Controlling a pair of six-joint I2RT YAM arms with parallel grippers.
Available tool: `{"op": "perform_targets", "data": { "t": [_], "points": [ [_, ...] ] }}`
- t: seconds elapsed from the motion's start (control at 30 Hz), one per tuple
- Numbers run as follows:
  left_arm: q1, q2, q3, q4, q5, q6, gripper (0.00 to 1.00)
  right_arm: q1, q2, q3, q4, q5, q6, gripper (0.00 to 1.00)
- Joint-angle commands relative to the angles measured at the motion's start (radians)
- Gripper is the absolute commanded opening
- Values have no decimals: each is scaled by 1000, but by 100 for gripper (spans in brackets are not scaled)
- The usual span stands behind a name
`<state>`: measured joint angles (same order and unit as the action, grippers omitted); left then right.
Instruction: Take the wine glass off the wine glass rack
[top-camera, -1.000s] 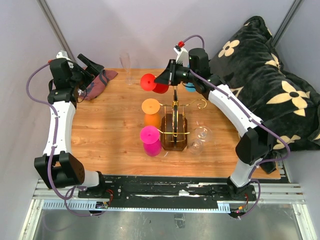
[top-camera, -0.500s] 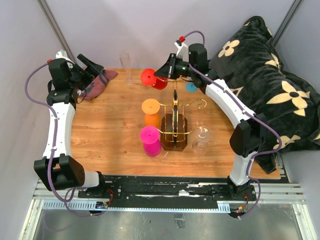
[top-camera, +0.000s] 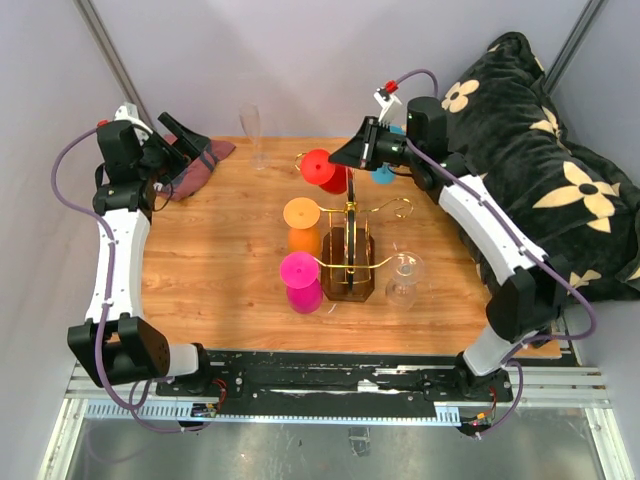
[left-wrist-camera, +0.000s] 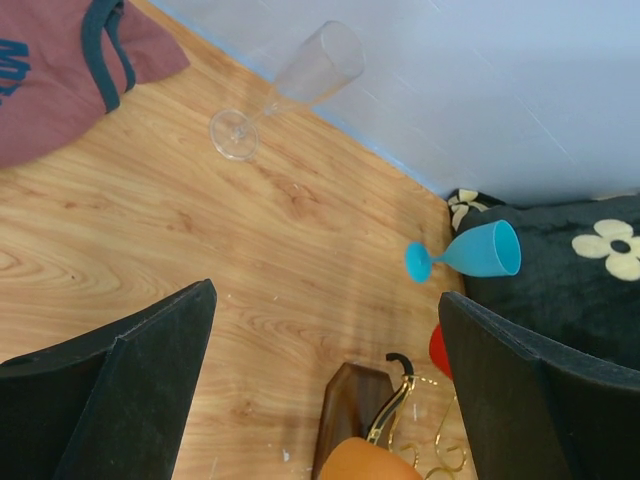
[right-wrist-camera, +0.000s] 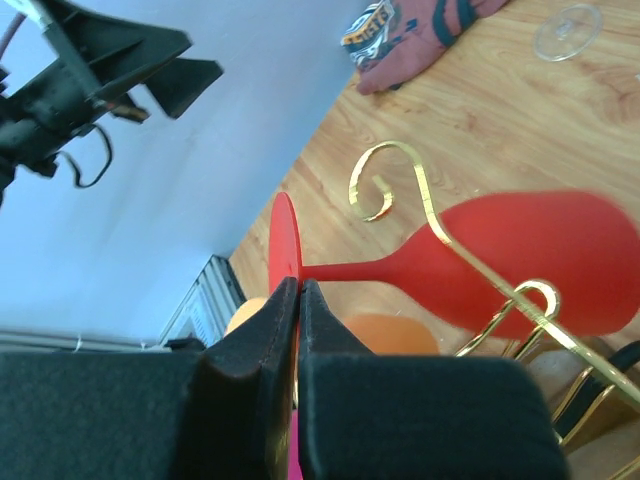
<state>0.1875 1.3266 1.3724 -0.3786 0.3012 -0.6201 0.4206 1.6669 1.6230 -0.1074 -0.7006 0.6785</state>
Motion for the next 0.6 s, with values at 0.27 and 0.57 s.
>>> {"op": "perform_targets", "data": {
  "t": [0.27, 0.57],
  "points": [
    [-2, -19, -54, -1, 74, -1, 100, 94, -17, 66, -28, -242, -15, 1],
    [-1, -23, -41, -29, 99, 13, 100, 146, 117, 230, -64, -282, -124, 1]
  ]
}}
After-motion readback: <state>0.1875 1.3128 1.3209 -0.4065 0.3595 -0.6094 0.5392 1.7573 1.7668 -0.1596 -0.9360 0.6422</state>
